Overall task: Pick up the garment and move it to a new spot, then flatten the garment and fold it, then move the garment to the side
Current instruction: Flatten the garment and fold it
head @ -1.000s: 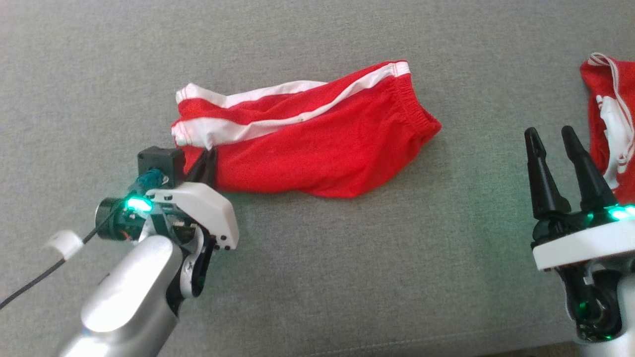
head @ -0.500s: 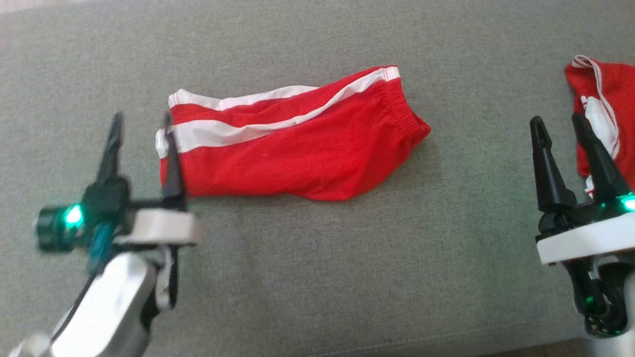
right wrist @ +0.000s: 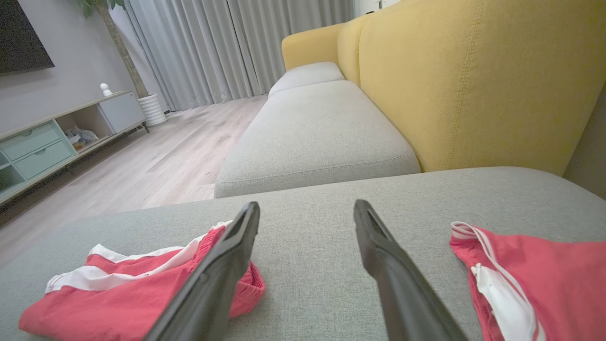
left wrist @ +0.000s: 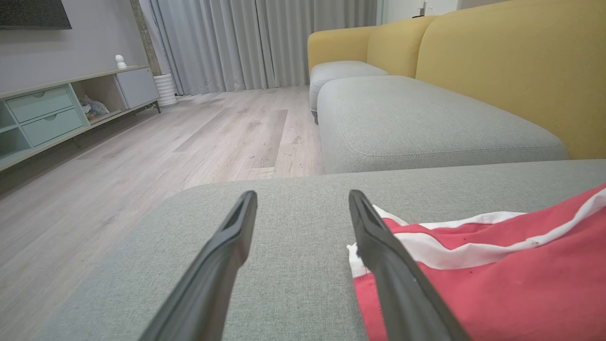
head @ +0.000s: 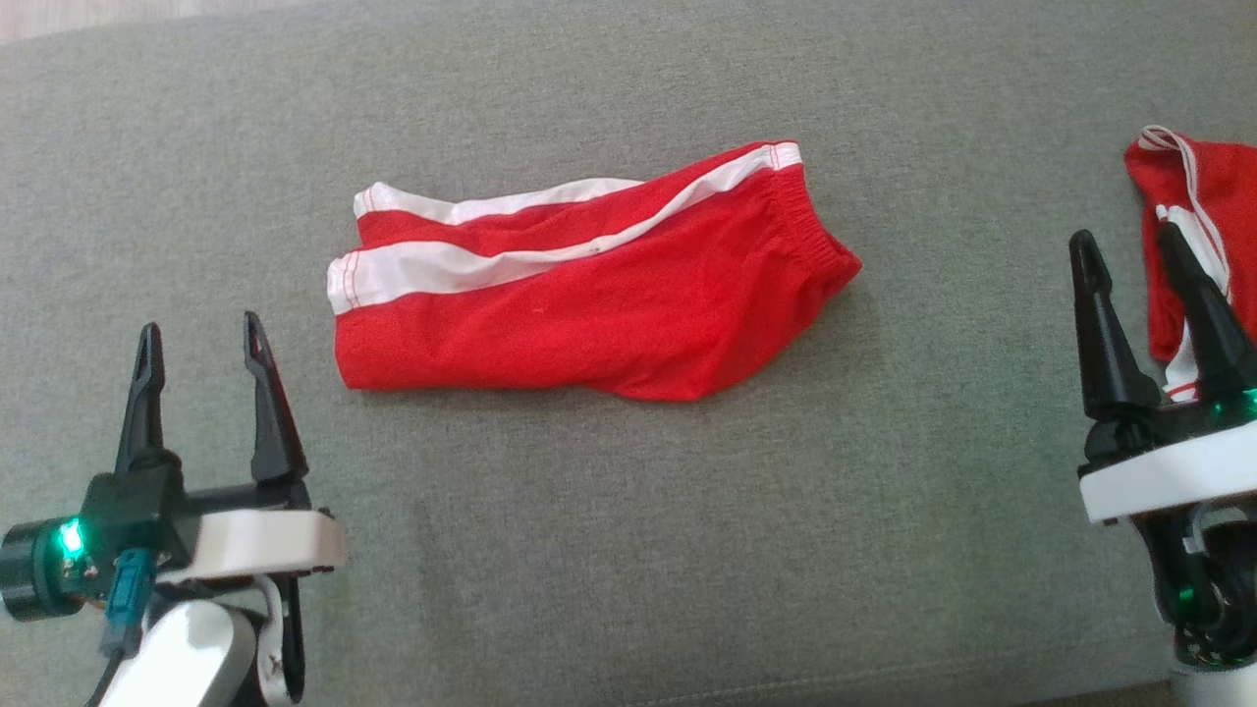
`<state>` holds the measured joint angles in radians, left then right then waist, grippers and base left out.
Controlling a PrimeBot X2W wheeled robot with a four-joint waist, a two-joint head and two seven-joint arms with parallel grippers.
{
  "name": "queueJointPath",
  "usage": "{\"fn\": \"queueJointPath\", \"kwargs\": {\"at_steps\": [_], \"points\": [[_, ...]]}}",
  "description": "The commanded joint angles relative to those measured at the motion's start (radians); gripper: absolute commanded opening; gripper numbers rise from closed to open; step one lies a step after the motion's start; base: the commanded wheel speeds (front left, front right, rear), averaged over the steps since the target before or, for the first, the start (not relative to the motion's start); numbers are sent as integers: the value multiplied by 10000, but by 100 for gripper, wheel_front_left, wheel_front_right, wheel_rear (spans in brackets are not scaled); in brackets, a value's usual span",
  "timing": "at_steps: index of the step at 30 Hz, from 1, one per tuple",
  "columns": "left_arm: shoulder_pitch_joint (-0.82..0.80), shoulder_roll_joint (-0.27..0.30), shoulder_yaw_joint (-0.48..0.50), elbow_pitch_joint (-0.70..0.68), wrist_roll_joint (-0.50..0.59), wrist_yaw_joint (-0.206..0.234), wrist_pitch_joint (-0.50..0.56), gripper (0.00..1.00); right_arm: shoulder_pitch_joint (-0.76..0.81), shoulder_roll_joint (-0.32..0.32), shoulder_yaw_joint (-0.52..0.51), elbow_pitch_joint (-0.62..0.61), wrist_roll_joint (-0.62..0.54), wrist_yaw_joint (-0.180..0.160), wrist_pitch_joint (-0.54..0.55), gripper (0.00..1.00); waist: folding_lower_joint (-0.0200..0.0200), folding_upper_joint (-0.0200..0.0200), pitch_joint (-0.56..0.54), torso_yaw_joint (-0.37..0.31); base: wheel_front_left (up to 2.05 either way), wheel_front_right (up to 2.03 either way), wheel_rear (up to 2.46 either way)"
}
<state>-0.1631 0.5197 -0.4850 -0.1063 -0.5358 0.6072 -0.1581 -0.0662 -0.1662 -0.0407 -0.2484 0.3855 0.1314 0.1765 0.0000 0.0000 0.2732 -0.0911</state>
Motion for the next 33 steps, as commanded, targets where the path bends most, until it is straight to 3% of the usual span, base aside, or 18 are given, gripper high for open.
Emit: {"fn": "queueJointPath", "kwargs": {"at_steps": [1, 9, 14, 23, 27, 33], "points": [[-295, 347, 452, -336, -40, 40, 23, 100, 43, -78, 111, -427, -72, -7, 51, 100, 0, 0, 6, -13, 0, 0, 0], [-388, 334, 371, -395, -49, 14, 87, 100, -127, -115, 180, -245, -10, -7, 280, 100, 0, 0, 91, -6, 0, 0, 0], [-579, 206, 236, -400, -3, -23, 85, 100, -1073, -288, 1201, 392, 240, -7, 911, 100, 0, 0, 263, 106, 0, 0, 0], [-1347, -419, -225, 137, 47, -415, -122, 100, -3718, -651, 3338, 3151, 247, -7, 1881, 100, 0, 0, 613, 810, 0, 0, 0], [-1459, -670, -333, 435, -38, -578, -272, 100, -4247, -802, 3304, 4820, -121, -7, 2813, 100, 0, 0, 621, 1036, 0, 0, 0], [-1393, -813, -315, 716, -168, -680, -449, 100, -4205, -719, 2892, 6013, -119, -7, 3331, 100, 0, 0, 607, 1106, 0, 0, 0]]}}
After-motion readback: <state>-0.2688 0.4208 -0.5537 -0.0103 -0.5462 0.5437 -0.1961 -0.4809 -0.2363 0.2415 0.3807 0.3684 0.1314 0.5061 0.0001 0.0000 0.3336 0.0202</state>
